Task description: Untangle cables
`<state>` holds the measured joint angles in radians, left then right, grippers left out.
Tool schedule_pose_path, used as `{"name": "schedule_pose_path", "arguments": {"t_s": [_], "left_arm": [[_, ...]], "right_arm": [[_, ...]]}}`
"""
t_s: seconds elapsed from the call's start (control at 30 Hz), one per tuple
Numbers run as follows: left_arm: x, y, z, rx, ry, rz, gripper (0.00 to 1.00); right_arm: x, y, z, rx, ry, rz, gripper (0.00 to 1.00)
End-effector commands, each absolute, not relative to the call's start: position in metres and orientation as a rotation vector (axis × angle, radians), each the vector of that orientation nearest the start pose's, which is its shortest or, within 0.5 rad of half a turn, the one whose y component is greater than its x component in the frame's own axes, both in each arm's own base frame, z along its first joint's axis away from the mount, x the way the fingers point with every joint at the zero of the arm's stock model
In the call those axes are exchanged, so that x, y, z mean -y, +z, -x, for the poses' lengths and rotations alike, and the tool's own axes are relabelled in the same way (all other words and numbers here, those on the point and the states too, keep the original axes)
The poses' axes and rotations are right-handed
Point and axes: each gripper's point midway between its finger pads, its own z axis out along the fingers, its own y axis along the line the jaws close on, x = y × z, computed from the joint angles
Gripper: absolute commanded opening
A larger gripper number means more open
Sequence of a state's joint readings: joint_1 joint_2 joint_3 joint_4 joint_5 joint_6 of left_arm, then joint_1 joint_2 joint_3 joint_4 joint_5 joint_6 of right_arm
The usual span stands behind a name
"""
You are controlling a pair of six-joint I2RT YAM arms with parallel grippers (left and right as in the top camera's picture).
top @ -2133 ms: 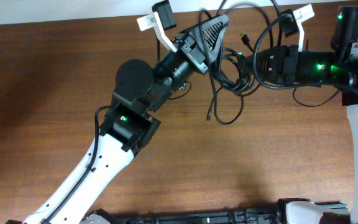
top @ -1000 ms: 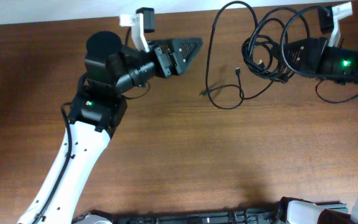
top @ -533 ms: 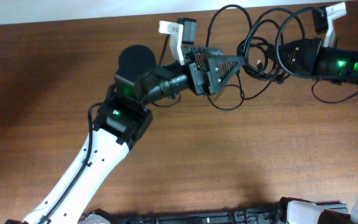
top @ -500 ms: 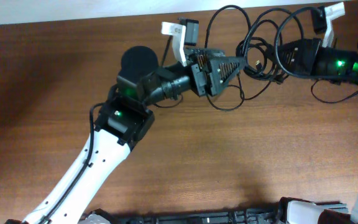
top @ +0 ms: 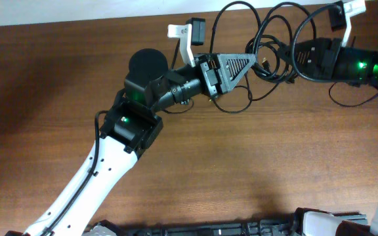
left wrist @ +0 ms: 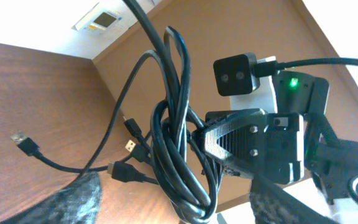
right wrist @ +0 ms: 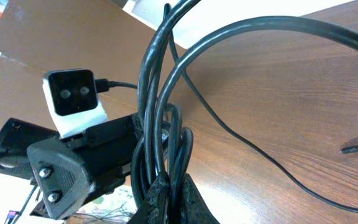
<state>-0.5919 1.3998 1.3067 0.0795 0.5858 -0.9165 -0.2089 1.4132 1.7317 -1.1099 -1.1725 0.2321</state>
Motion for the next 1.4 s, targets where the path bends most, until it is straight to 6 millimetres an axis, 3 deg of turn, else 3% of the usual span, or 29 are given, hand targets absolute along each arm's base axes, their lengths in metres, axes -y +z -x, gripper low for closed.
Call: {"name": "schedule_pose_path", "arguments": {"t_s": [0.0,0.07,0.23,0.33,0.63,0.87,0.93,1.0,1.07,1.27,1.37], "left_arm": [[0.326,0.412,-0.315,-1.838,-1.630,-0.172,0.65],[0.329,0.413,-0.312,-1.845,-1.651,-0.160,0.61],[0.331,0.414,-0.310,-1.838,-1.652,-0.162,0.61],[0.332,0.414,-0.310,-1.838,-1.652,-0.162,0.54],[0.331,0.414,-0.312,-1.835,-1.643,-0.150,0.02],[0.330,0.414,-0.314,-1.833,-1.637,-0.141,0.00],[0.328,0.414,-0.317,-1.829,-1.622,-0.121,0.00],[0.326,0.414,-0.321,-1.822,-1.604,-0.096,0.00],[0.324,0.415,-0.326,-1.811,-1.586,-0.073,0.00],[0.322,0.439,-0.327,-1.693,-1.600,-0.093,0.00],[0.321,0.440,-0.329,-1.688,-1.593,-0.083,0.00]], "right_arm": [[-0.101,0.418,-0.311,-2.066,1.402,0.165,0.04],[-0.103,0.419,-0.310,-2.062,1.414,0.175,0.04],[-0.116,0.420,-0.307,-2.063,1.428,0.227,0.04],[-0.116,0.421,-0.308,-2.051,1.420,0.240,0.04],[-0.116,0.421,-0.308,-2.052,1.419,0.240,0.04],[-0.116,0.421,-0.309,-2.054,1.415,0.238,0.04],[-0.115,0.420,-0.309,-2.057,1.408,0.234,0.28],[-0.115,0.420,-0.309,-2.057,1.407,0.233,0.63],[-0.115,0.420,-0.309,-2.057,1.407,0.234,0.82],[-0.118,0.420,-0.308,-2.059,1.414,0.245,0.85],[-0.126,0.420,-0.305,-2.052,1.414,0.294,0.84]]}}
